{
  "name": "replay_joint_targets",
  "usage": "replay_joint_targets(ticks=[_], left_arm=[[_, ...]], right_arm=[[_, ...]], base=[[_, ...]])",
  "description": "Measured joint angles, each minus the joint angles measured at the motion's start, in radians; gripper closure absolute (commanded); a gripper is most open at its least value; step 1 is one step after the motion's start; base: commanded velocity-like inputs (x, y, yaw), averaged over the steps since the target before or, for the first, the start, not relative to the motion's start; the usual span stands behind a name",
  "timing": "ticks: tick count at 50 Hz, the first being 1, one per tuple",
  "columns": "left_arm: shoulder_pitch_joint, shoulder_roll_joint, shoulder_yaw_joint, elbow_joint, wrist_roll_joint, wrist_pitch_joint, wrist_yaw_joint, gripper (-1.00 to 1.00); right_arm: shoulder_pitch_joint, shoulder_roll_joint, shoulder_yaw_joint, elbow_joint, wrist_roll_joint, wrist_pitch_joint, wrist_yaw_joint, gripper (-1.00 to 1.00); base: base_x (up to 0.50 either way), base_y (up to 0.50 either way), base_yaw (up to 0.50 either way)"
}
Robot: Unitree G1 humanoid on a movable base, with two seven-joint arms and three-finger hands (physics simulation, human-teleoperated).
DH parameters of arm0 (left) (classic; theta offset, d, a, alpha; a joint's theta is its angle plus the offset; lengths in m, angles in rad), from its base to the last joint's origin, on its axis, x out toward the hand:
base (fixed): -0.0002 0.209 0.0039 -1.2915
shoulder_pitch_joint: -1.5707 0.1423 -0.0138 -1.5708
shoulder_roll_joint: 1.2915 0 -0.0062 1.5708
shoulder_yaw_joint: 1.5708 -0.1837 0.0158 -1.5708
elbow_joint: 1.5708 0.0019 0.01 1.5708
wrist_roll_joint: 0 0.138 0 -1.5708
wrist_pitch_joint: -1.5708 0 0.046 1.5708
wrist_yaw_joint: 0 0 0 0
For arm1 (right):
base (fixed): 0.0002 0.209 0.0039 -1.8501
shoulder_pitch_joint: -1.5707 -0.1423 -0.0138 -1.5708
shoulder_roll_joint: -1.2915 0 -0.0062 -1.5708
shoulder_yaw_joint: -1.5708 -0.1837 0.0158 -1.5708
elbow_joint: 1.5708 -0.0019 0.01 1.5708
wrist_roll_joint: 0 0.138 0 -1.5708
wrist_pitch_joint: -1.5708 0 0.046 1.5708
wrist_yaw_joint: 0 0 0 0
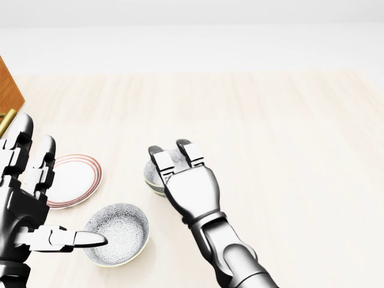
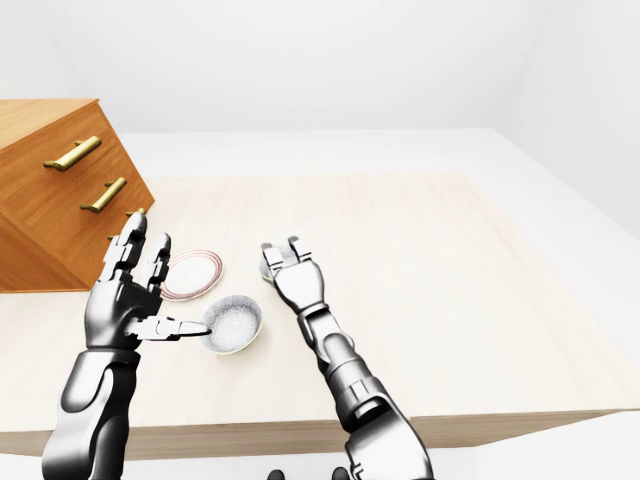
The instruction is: Stack the bowl at the front on the bowl in the middle.
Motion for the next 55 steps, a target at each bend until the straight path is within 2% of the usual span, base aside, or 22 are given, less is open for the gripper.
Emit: replay_joint_targets(ticks=[8,16,23,28,32,35,37,39,43,47,52,55], left_arm=[[-0.002,0.0,-0.001,0.006,0.001,0.0,0.001,-1.0],[-0.005,0.001,-0.001,0.016,0.001,0.0,0.003,-1.0],[-0.007,0.002,-0.001,0.02,0.001,0.0,0.005,-1.0],[-0.006,0.001,-0.002,0.019,0.0,0.0,0.007,-1.0],[-0.003,0.0,-0.004,0.014,0.0,0.0,0.007,-1.0],[0.001,-0.001,-0.004,0.007,-0.002,0.0,0.006,-1.0],[0.003,-0.002,-0.003,0.003,-0.003,0.0,0.006,-1.0],[0.005,-0.003,-0.002,-0.001,-0.005,0.0,0.005,-1.0],[0.01,-0.004,0.002,-0.009,-0.012,0.0,0.003,-1.0],[0.019,-0.005,0.008,-0.02,-0.022,0.0,-0.004,-1.0],[0.039,-0.008,0.022,-0.046,-0.04,0.0,-0.019,-1.0],[0.06,-0.013,0.039,-0.073,-0.059,0.0,-0.033,-1.0]], right_arm=[[0.045,-0.001,0.003,-0.143,-0.023,0.0,0.007,-1.0],[0.088,-0.008,-0.005,-0.329,-0.021,0.0,0.065,-1.0],[0.138,-0.017,-0.019,-0.495,0.006,0.0,0.142,-1.0],[0.199,-0.019,-0.036,-0.644,0.097,0.003,0.253,-1.0],[0.267,-0.022,-0.05,-0.791,0.216,0.029,0.37,-1.0],[0.323,-0.024,-0.061,-0.912,0.327,0.069,0.463,-1.0],[0.36,-0.026,-0.069,-0.996,0.413,0.11,0.527,-1.0],[0.398,-0.027,-0.081,-1.089,0.519,0.172,0.598,-1.0],[0.467,-0.037,-0.12,-1.278,0.754,0.175,0.72,-1.0],[0.523,-0.053,-0.187,-1.455,0.994,0.175,0.799,-1.0],[0.601,-0.077,-0.288,-1.64,1.286,0.175,0.85,-1.0],[0.67,-0.118,-0.342,-1.718,1.461,0.175,0.847,-1.0]], base=[[0.0,0.0,0.0],[0.0,0.0,0.0],[0.0,0.0,0.0],[0.0,0.0,0.0],[0.0,0.0,0.0],[0.0,0.0,0.0],[0.0,0.0,0.0],[0.0,0.0,0.0],[0.0,0.0,0.0],[0.0,0.0,0.0],[0.0,0.0,0.0],[0.0,0.0,0.0]])
